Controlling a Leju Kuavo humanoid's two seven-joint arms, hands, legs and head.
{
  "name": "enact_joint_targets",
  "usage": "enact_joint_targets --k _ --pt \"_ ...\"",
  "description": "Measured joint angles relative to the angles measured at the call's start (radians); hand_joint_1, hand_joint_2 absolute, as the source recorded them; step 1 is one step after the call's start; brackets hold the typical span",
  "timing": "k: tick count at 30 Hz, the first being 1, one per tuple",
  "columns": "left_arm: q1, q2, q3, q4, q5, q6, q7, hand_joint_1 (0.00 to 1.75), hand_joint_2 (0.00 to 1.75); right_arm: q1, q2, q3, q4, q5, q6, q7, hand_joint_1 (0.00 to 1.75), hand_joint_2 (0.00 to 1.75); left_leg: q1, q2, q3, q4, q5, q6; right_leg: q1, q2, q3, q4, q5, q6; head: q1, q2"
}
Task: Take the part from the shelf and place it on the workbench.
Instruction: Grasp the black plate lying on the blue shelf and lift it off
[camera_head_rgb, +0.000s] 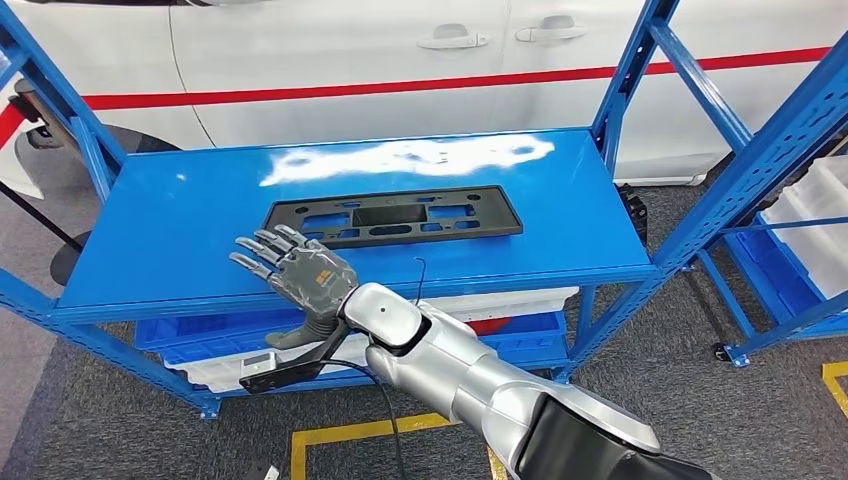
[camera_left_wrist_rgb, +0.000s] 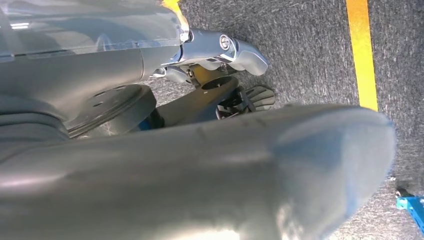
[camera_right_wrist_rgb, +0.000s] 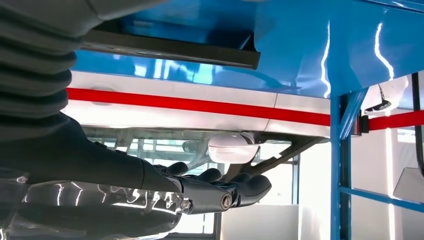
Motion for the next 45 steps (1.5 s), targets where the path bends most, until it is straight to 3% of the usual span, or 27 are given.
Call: enact_joint_targets --k 3,5,7,8,9,12,14,17,18,20,22,24,25,26,28,29,30,34,36,38,39,40,41,43,44,45 --pt "-0.003 -0.003 0.000 0.000 -0.001 0.000 0.000 0.00 0.00 -0.004 0.006 0.002 0.005 0.006 0.001 0.008 0.00 1.75 0.005 0.001 0.018 -0.014 -0.003 0.015 0.000 -0.003 -0.017 0.045 -0.010 0.010 0.000 0.000" --pt "-0.004 -0.006 0.000 -0.001 -0.004 -0.001 0.001 0.00 0.00 -0.007 0.008 0.003 0.008 0.009 0.001 0.011 0.00 0.87 0.006 0.001 0.029 -0.018 -0.012 0.023 -0.001 -0.005 -0.068 0.139 -0.054 0.014 0.000 0.000" --pt "-0.004 -0.007 0.000 0.000 -0.006 -0.002 0.003 0.00 0.00 -0.006 0.009 0.003 0.013 0.011 0.001 0.014 0.00 0.00 0.006 0.002 0.037 -0.016 -0.020 0.024 -0.002 -0.006 -0.135 0.253 -0.098 0.018 0.000 0.000" --pt "-0.003 -0.007 0.000 0.000 -0.006 -0.002 0.004 0.00 0.00 -0.003 0.009 0.003 0.016 0.012 0.001 0.015 0.00 0.00 0.006 0.002 0.042 -0.016 -0.025 0.022 -0.004 -0.007 -0.155 0.281 -0.102 0.020 0.000 0.000" --pt "-0.002 -0.008 0.000 0.000 -0.006 -0.002 0.005 0.00 0.00 -0.002 0.008 0.004 0.019 0.013 0.000 0.015 0.00 0.00 0.007 0.002 0.050 -0.014 -0.032 0.019 -0.006 -0.008 -0.156 0.274 -0.089 0.021 0.000 0.000" --pt "-0.001 -0.010 0.000 0.000 -0.007 -0.003 0.006 0.00 0.00 -0.001 0.009 0.004 0.026 0.016 0.000 0.016 0.00 0.00 0.013 0.002 0.080 -0.006 -0.062 0.001 -0.010 -0.014 -0.077 0.104 -0.001 0.019 0.000 0.000" --pt "-0.002 -0.011 0.000 -0.001 -0.007 -0.004 0.007 0.00 0.00 -0.002 0.009 0.004 0.029 0.017 -0.001 0.016 0.00 0.00 0.013 0.003 0.093 -0.005 -0.078 -0.015 -0.004 -0.015 -0.042 0.037 -0.001 0.003 0.000 0.000" --pt "-0.003 -0.011 0.000 -0.001 -0.006 -0.006 0.009 0.00 0.00 -0.001 0.012 0.004 0.034 0.020 -0.003 0.018 0.00 0.00 0.014 0.006 0.097 0.016 -0.076 -0.037 0.001 -0.012 -0.021 0.027 -0.024 -0.028 -0.001 0.000" --pt "-0.004 -0.012 0.000 -0.001 -0.006 -0.007 0.010 0.00 0.00 -0.001 0.012 0.004 0.035 0.021 -0.003 0.019 0.00 0.00 0.015 0.007 0.081 0.051 -0.063 -0.042 -0.001 -0.012 -0.008 0.024 -0.032 -0.035 -0.001 0.000" --pt "-0.005 -0.012 0.000 -0.001 -0.003 -0.007 0.010 0.00 0.00 0.000 0.014 0.004 0.037 0.024 -0.004 0.018 0.00 0.00 0.017 0.007 0.008 0.165 -0.054 -0.050 -0.002 -0.012 0.021 0.014 -0.047 -0.043 -0.001 0.000" --pt "-0.003 -0.012 0.000 -0.001 0.001 -0.001 0.012 0.00 0.00 0.004 0.014 0.004 0.041 0.026 -0.004 0.017 0.00 0.00 0.018 0.007 -0.076 0.264 -0.105 -0.054 -0.001 -0.010 0.050 0.009 -0.067 -0.048 -0.001 0.000" --pt "0.001 -0.012 0.000 -0.001 0.003 0.005 0.016 0.00 0.00 0.010 0.014 0.004 0.045 0.028 -0.004 0.013 0.00 0.00 0.018 0.007 -0.124 0.276 -0.157 -0.049 0.002 -0.005 0.081 0.007 -0.091 -0.050 -0.001 0.000" --pt "0.002 -0.012 0.000 -0.001 0.003 0.007 0.017 0.00 0.00 0.014 0.014 0.003 0.047 0.027 -0.004 0.008 0.00 0.00 0.017 0.007 -0.130 0.243 -0.146 -0.044 0.004 -0.002 0.098 0.007 -0.104 -0.050 -0.001 0.000" --pt "0.002 -0.012 0.000 -0.001 0.004 0.007 0.017 0.00 0.00 0.017 0.014 0.002 0.048 0.025 -0.002 0.001 0.00 0.00 0.015 0.007 -0.126 0.187 -0.101 -0.037 0.006 -0.001 0.116 0.007 -0.117 -0.050 -0.001 0.000" --pt "0.004 -0.010 0.000 -0.001 0.006 0.008 0.016 0.00 0.00 0.025 0.013 -0.003 0.052 0.018 0.006 -0.019 0.00 0.00 0.007 0.006 -0.113 0.063 0.034 -0.019 0.011 0.002 0.143 0.008 -0.142 -0.047 -0.001 0.000" --pt "0.006 -0.010 0.001 0.000 0.007 0.009 0.016 0.00 0.00 0.032 0.013 -0.006 0.054 0.014 0.014 -0.031 0.00 0.00 0.003 0.006 -0.109 0.026 0.081 -0.014 0.013 0.004 0.150 0.009 -0.153 -0.043 -0.001 0.000" --pt "0.007 -0.009 0.001 0.000 0.007 0.010 0.015 0.00 0.00 0.041 0.012 -0.010 0.057 0.012 0.021 -0.042 0.00 0.00 -0.001 0.005 -0.107 0.011 0.103 -0.011 0.012 0.005 0.153 0.009 -0.162 -0.037 -0.001 0.000" --pt "0.006 -0.009 0.003 -0.001 0.007 0.011 0.004 0.00 0.00 0.083 0.005 -0.035 0.070 0.010 0.016 -0.079 0.00 0.00 0.004 0.004 -0.087 0.001 0.091 -0.001 0.010 0.000 0.151 0.035 -0.200 -0.011 0.000 0.000" --pt "0.004 -0.010 0.006 -0.001 0.006 0.010 -0.001 0.00 0.00 0.112 -0.009 -0.045 0.077 0.024 -0.013 -0.088 0.00 0.00 0.006 0.003 -0.076 -0.005 0.082 0.009 0.008 -0.005 0.090 0.141 -0.243 -0.002 0.000 0.000" --pt "0.005 -0.010 0.009 -0.001 0.003 0.010 -0.004 0.00 0.00 0.151 -0.031 -0.049 0.088 0.058 -0.061 -0.081 0.00 0.00 0.005 0.002 -0.069 -0.001 0.070 0.012 0.005 -0.006 -0.002 0.268 -0.273 0.003 0.000 0.000" --pt "0.008 -0.010 0.009 -0.001 0.000 0.010 -0.006 0.00 0.00 0.169 -0.041 -0.051 0.094 0.074 -0.086 -0.077 0.00 0.00 0.006 0.002 -0.066 0.002 0.063 0.011 0.005 -0.006 -0.032 0.292 -0.261 0.005 0.000 0.000" --pt "0.011 -0.010 0.009 -0.001 -0.002 0.011 -0.008 0.00 0.00 0.186 -0.050 -0.054 0.098 0.084 -0.108 -0.074 0.00 0.00 0.006 0.001 -0.061 0.007 0.056 0.009 0.004 -0.007 -0.043 0.277 -0.229 0.006 0.000 0.000" --pt "0.013 -0.010 0.010 -0.001 -0.005 0.010 -0.010 0.00 0.00 0.198 -0.058 -0.058 0.101 0.089 -0.125 -0.073 0.00 0.44 0.006 0.001 -0.057 0.013 0.048 0.007 0.003 -0.008 -0.032 0.224 -0.182 0.005 0.000 0.000" --pt "0.014 -0.011 0.010 -0.001 -0.011 0.009 -0.012 0.00 0.00 0.217 -0.069 -0.073 0.106 0.089 -0.145 -0.078 0.00 0.44 0.004 0.001 -0.051 0.027 0.033 0.000 0.003 -0.010 0.008 0.103 -0.109 -0.002 0.000 0.000" --pt "0.013 -0.011 0.010 -0.001 -0.013 0.008 -0.014 0.00 0.00 0.225 -0.073 -0.083 0.108 0.085 -0.152 -0.083 0.00 0.44 0.003 0.000 -0.050 0.031 0.028 -0.005 0.005 -0.010 0.022 0.066 -0.094 -0.007 0.000 0.000" --pt "0.012 -0.010 0.010 -0.001 -0.015 0.008 -0.015 0.00 0.00 0.232 -0.077 -0.094 0.109 0.077 -0.160 -0.091 0.00 0.00 0.001 0.000 -0.050 0.034 0.022 -0.005 0.006 -0.009 0.028 0.050 -0.091 -0.012 0.000 0.000"
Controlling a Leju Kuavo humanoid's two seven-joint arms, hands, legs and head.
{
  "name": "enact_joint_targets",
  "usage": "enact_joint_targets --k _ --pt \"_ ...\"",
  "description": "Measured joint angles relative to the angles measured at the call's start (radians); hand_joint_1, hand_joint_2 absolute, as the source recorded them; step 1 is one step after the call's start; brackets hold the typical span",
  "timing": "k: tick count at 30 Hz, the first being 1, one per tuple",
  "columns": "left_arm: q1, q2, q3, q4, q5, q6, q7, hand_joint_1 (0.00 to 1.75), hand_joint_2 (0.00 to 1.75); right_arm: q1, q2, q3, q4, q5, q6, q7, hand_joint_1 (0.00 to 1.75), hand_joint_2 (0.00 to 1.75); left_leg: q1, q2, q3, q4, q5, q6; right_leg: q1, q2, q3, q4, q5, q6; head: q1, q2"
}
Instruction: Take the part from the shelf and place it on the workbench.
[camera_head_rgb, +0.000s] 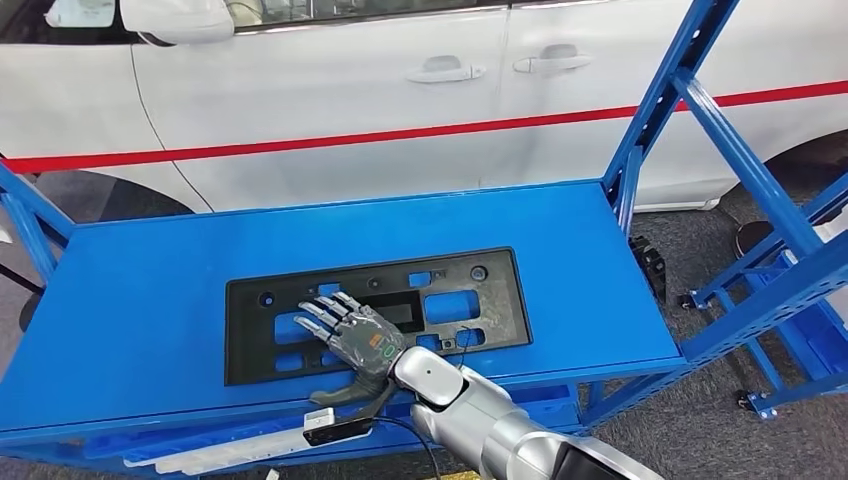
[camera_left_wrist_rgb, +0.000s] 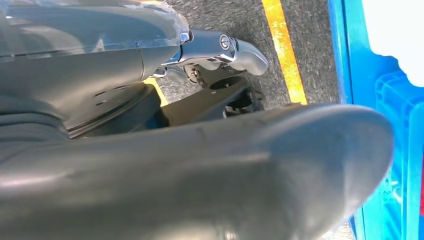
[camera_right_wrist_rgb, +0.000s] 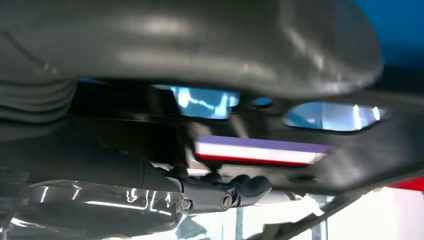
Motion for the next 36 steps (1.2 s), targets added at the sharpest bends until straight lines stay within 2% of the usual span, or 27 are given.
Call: enact_joint_targets --k 1,3,5,10,18,20,22,24,27,28,31,32,36 --pt "0.000 0.000 0.000 0.000 -0.002 0.000 -0.002 0.00 0.00 0.008 -0.002 -0.013 0.001 -0.011 -0.007 -0.010 0.00 0.00 -0.002 0.000 0.002 0.001 -0.003 0.002 0.001 0.001 0.002 -0.004 0.000 -0.004 0.000 0.000" --pt "0.001 0.000 0.001 0.000 -0.003 -0.001 -0.005 0.00 0.00 0.024 -0.006 -0.040 0.002 -0.030 -0.018 -0.029 0.00 0.87 -0.003 0.001 0.008 -0.002 -0.007 0.007 0.002 0.002 0.007 -0.006 -0.001 -0.008 0.000 0.000" --pt "0.002 0.000 0.002 0.000 -0.003 -0.001 -0.007 0.00 0.00 0.035 -0.008 -0.061 0.003 -0.038 -0.024 -0.038 0.00 1.75 -0.003 0.001 0.014 -0.006 -0.005 0.003 0.002 0.002 0.011 -0.006 -0.004 -0.012 0.000 0.000" --pt "0.002 0.000 0.007 0.000 -0.003 0.000 -0.008 0.00 0.00 0.046 -0.009 -0.086 0.006 -0.033 -0.026 -0.041 0.00 1.75 -0.003 0.001 0.025 -0.013 -0.006 -0.006 0.003 0.002 0.019 -0.006 -0.007 -0.018 0.000 0.000" --pt "0.002 0.001 0.008 0.000 -0.003 0.002 -0.009 0.00 0.00 0.047 -0.009 -0.107 0.008 -0.032 -0.044 -0.053 0.00 1.75 -0.003 0.001 0.027 -0.014 -0.006 -0.014 0.003 0.002 0.021 -0.006 -0.008 -0.019 0.000 0.000" --pt "0.002 0.001 0.009 0.000 -0.004 0.002 -0.007 0.00 0.00 0.047 -0.009 -0.112 0.008 -0.025 -0.054 -0.050 0.00 0.87 -0.003 0.001 0.027 -0.014 -0.006 -0.015 0.002 0.002 0.022 -0.007 -0.008 -0.019 0.000 0.000" --pt "0.001 0.001 0.009 0.000 -0.007 0.002 -0.005 0.00 0.00 0.047 -0.009 -0.115 0.008 -0.010 -0.064 -0.036 0.00 0.87 -0.004 0.001 0.026 -0.013 -0.006 -0.014 0.002 0.002 0.022 -0.007 -0.008 -0.018 0.000 0.000" --pt "0.001 0.001 0.009 0.000 -0.010 0.001 -0.001 0.00 0.00 0.047 -0.009 -0.116 0.008 0.011 -0.075 -0.019 0.00 1.75 -0.004 0.001 0.026 -0.013 -0.006 -0.014 0.002 0.002 0.022 -0.008 -0.007 -0.018 0.000 0.000" --pt "0.001 0.001 0.009 0.000 -0.012 -0.001 0.001 0.00 0.00 0.045 -0.009 -0.116 0.007 0.042 -0.089 0.000 0.00 1.75 -0.004 0.001 0.026 -0.012 -0.006 -0.014 0.001 0.002 0.023 -0.008 -0.007 -0.017 0.000 0.000" --pt "0.001 0.001 0.009 0.000 -0.012 -0.001 0.002 0.00 0.00 0.045 -0.009 -0.116 0.006 0.054 -0.092 0.005 0.21 1.75 -0.004 0.001 0.026 -0.012 -0.006 -0.014 0.001 0.002 0.023 -0.008 -0.007 -0.017 0.000 0.000" --pt "0.001 0.001 0.011 0.000 -0.012 -0.002 0.002 0.00 0.00 0.042 -0.009 -0.116 0.002 0.089 -0.096 0.022 1.51 1.75 -0.004 0.001 0.027 -0.012 -0.006 -0.014 0.001 0.002 0.023 -0.008 -0.007 -0.017 0.000 0.000" --pt "0.001 0.001 0.012 0.000 -0.012 -0.002 0.002 0.00 0.00 0.043 -0.009 -0.116 0.000 0.099 -0.096 0.029 1.74 1.75 -0.004 0.001 0.027 -0.012 -0.006 -0.014 0.001 0.002 0.023 -0.008 -0.007 -0.017 0.000 0.000" --pt "0.001 0.001 0.015 0.000 -0.013 -0.002 0.003 0.00 0.00 0.046 -0.011 -0.117 -0.009 0.164 -0.098 0.067 1.75 1.75 -0.004 0.001 0.027 -0.012 -0.006 -0.014 0.001 0.002 0.023 -0.008 -0.007 -0.017 0.000 0.000"
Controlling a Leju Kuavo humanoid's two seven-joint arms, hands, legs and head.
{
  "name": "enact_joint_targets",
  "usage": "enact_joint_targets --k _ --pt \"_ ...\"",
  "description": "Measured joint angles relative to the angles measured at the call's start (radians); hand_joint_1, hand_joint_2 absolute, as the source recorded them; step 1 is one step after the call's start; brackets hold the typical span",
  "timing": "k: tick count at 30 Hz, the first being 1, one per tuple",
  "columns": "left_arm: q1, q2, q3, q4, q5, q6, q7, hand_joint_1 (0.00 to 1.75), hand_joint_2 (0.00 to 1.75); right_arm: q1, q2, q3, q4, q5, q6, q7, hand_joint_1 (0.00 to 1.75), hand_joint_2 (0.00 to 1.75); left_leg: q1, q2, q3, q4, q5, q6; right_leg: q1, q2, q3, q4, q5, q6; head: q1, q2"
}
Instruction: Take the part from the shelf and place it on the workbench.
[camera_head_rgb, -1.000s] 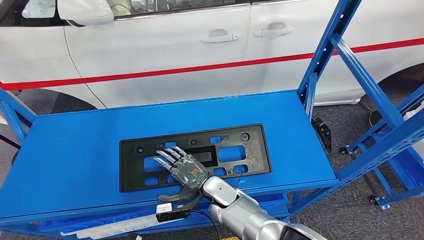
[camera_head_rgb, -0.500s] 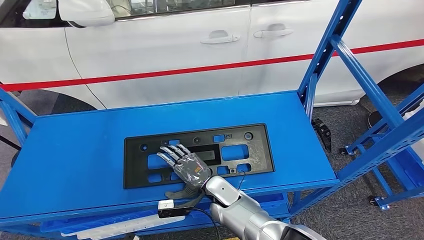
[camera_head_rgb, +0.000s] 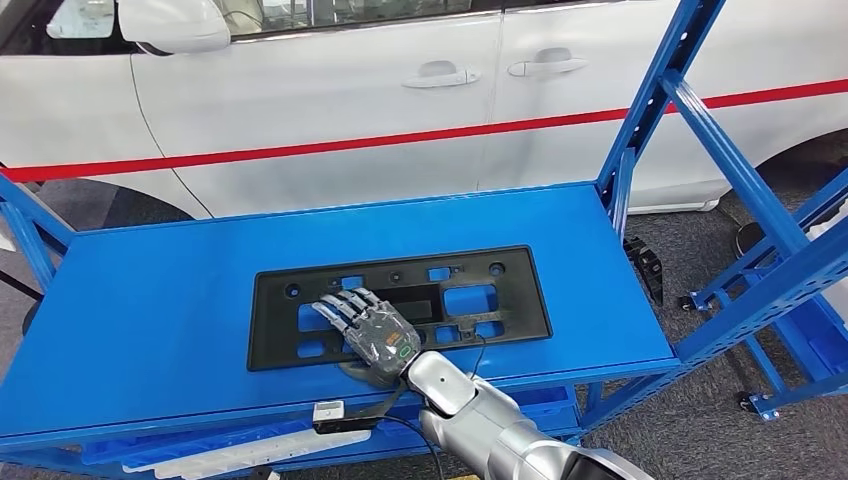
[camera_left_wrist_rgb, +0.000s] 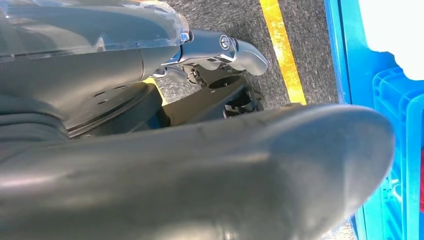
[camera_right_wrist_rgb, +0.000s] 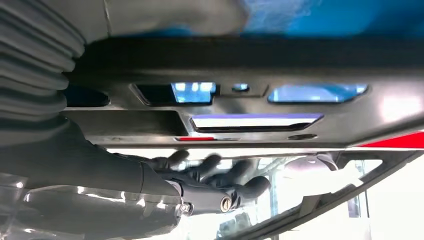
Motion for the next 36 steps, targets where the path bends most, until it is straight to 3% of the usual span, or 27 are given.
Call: enact_joint_targets --k 18,22,24,27,28,31,36 --pt "0.000 -0.001 0.017 0.000 0.009 -0.005 -0.013 0.00 0.00 0.052 -0.020 -0.110 -0.089 0.130 -0.001 0.010 1.75 1.75 0.000 0.000 0.000 0.000 0.000 0.000 0.000 0.000 0.001 -0.001 0.000 0.001 0.000 0.000" --pt "0.000 -0.001 0.025 0.000 0.004 0.007 -0.072 0.00 1.75 0.072 -0.022 -0.138 -0.124 0.146 -0.001 -0.004 1.75 1.75 0.000 0.000 0.000 0.000 0.000 0.000 0.000 0.000 0.001 -0.001 0.001 0.001 0.000 0.000" --pt "-0.001 -0.001 0.025 0.000 0.000 0.016 -0.104 0.00 1.75 0.085 -0.024 -0.148 -0.146 0.148 -0.001 -0.013 1.75 1.75 0.000 0.000 0.000 0.000 0.000 0.000 0.000 0.000 0.001 -0.002 0.001 0.001 0.000 0.000" --pt "-0.002 -0.001 0.026 0.000 -0.012 0.029 -0.143 0.00 0.44 0.108 -0.028 -0.158 -0.181 0.146 -0.001 -0.030 1.75 1.75 0.000 0.000 0.000 0.001 0.000 0.001 0.000 0.000 0.001 -0.002 0.001 0.001 0.000 0.000" --pt "-0.003 -0.001 0.026 0.000 -0.016 0.032 -0.153 0.00 0.44 0.116 -0.030 -0.161 -0.193 0.143 -0.001 -0.036 1.75 1.75 0.000 0.000 0.000 0.001 -0.001 0.001 0.000 0.000 0.001 -0.002 0.001 0.001 0.000 0.000" --pt "-0.006 -0.001 0.026 0.000 -0.015 0.032 -0.166 0.00 1.75 0.135 -0.035 -0.170 -0.225 0.126 -0.001 -0.053 1.75 1.75 0.000 0.000 0.000 0.001 -0.001 0.002 0.000 0.000 0.001 -0.002 0.000 0.001 0.000 0.000" --pt "-0.009 -0.001 0.026 0.000 -0.016 0.031 -0.171 0.00 1.75 0.152 -0.042 -0.178 -0.261 0.093 0.000 -0.080 1.75 1.75 0.000 0.000 0.000 0.001 -0.001 0.002 0.000 0.000 0.002 -0.002 0.000 0.002 0.000 0.000"
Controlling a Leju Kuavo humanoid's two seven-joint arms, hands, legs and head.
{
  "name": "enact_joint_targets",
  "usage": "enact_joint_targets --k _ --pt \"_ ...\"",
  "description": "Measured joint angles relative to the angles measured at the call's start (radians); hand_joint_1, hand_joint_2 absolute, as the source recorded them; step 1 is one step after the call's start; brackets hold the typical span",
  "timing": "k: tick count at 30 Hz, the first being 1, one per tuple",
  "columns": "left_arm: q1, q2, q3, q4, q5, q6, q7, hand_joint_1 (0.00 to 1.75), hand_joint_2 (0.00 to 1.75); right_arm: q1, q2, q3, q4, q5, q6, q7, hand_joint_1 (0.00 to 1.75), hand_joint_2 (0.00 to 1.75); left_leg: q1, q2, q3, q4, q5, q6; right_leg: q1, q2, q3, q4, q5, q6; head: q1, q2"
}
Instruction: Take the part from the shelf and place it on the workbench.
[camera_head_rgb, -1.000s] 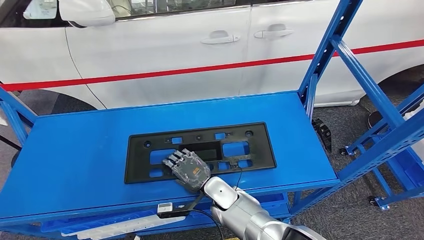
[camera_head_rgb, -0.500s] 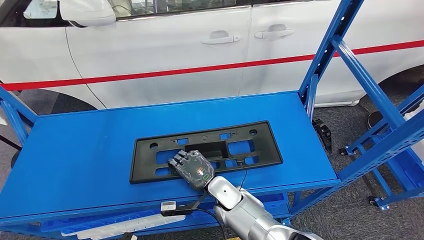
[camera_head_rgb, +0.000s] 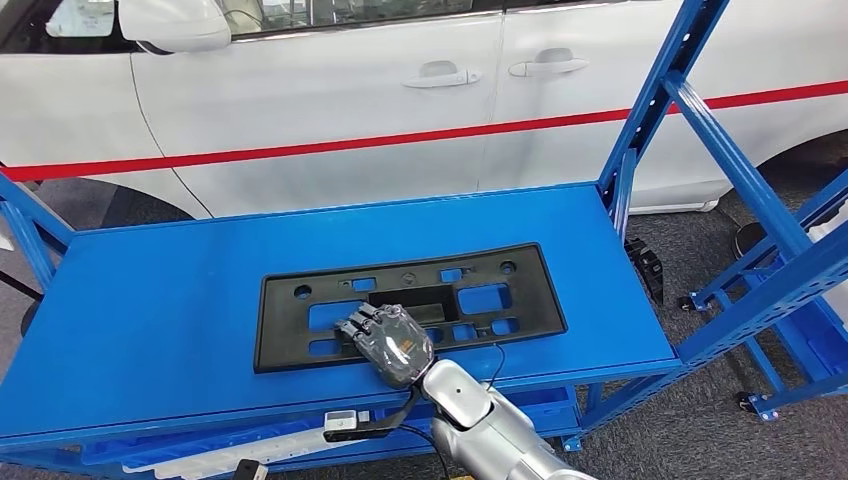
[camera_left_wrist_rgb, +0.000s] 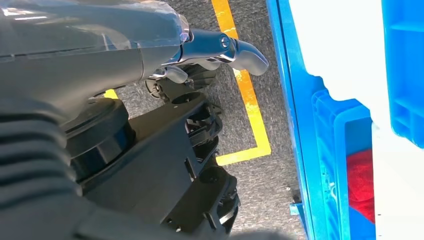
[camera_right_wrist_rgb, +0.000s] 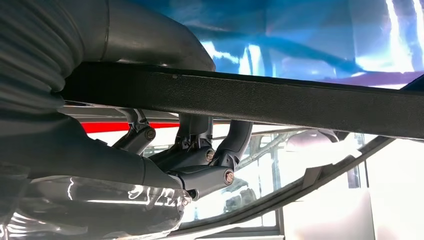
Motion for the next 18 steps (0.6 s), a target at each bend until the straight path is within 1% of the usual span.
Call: enact_joint_targets --k 8,14,18 --pt "-0.002 0.001 0.000 0.000 -0.008 0.007 -0.008 0.00 1.75 0.025 -0.013 -0.013 -0.055 -0.011 0.000 -0.013 1.75 1.75 0.000 0.000 0.000 0.000 0.000 0.000 0.000 0.000 0.001 0.000 0.000 0.000 0.000 0.000" --pt "-0.002 0.002 0.000 0.000 -0.013 0.024 -0.006 0.00 1.75 0.030 -0.017 -0.017 -0.069 -0.034 0.001 -0.033 1.75 1.75 0.000 0.000 0.000 0.001 0.000 0.000 0.000 0.000 0.001 0.000 0.000 0.000 0.000 0.000" --pt "-0.002 0.002 0.010 0.000 0.003 0.017 -0.002 0.00 1.75 0.032 -0.019 -0.021 -0.076 -0.056 0.001 -0.047 1.75 1.75 0.000 0.000 0.000 0.001 0.000 0.000 0.000 0.000 0.001 0.000 0.000 0.000 0.000 0.000"
